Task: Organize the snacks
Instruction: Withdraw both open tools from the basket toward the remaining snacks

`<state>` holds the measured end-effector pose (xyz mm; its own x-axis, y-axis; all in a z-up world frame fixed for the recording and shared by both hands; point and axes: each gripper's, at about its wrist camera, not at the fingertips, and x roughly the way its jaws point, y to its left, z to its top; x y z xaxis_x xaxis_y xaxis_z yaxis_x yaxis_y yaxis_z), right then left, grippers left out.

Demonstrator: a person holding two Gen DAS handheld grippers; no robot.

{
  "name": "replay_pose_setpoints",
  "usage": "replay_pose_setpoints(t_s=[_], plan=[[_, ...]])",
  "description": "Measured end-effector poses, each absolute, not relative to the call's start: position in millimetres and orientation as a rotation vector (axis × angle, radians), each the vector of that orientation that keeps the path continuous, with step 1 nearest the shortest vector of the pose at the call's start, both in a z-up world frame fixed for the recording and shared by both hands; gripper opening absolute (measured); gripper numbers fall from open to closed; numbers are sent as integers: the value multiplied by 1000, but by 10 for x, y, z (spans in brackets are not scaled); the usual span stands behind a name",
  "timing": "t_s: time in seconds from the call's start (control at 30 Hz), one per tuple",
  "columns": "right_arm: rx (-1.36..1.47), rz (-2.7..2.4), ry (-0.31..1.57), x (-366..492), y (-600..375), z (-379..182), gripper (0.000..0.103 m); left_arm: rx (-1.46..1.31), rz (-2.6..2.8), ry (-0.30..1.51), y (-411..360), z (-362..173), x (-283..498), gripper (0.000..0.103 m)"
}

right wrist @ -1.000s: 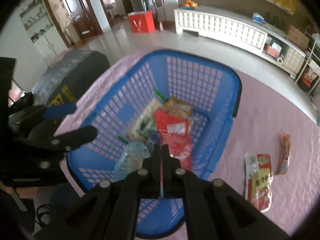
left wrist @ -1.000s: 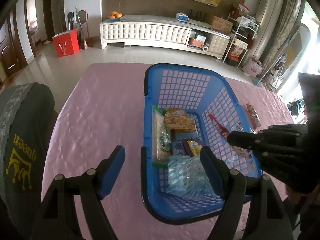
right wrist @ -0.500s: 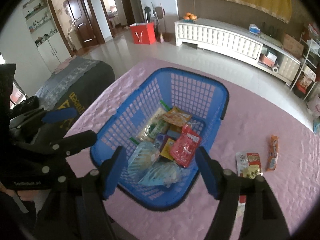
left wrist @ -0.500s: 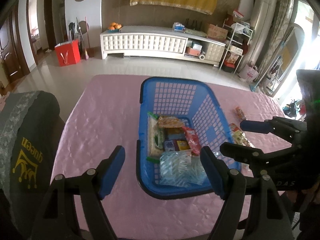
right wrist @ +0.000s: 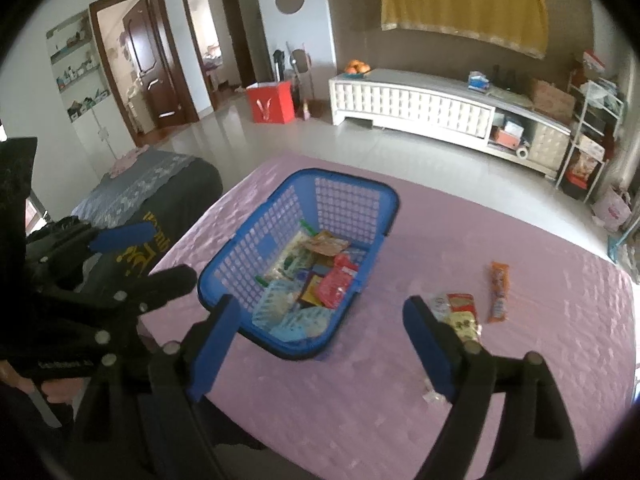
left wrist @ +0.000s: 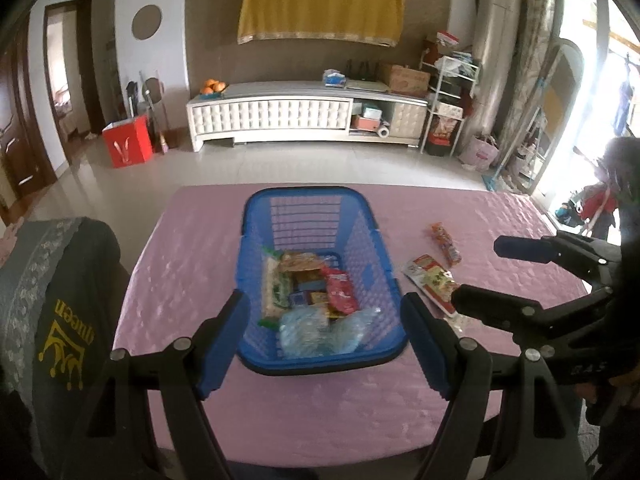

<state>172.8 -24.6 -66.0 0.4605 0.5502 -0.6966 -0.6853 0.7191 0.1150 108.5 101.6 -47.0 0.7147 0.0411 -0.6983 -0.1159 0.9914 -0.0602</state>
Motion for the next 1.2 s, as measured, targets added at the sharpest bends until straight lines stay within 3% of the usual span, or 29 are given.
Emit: replay_pose_setpoints(t_s=[0.07, 0.5, 1.2], plan=[[-182, 753, 773, 1715, -364, -642, 87, -77, 93, 768, 891, -446, 1117, 82], [-110, 641, 807, 1909, -1227, -810, 88, -9, -13, 806, 41, -516, 1486, 82], [-88, 495, 955, 2520, -2123, -1628, 88, 15, -93, 1018, -881, -1417, 2322, 82]])
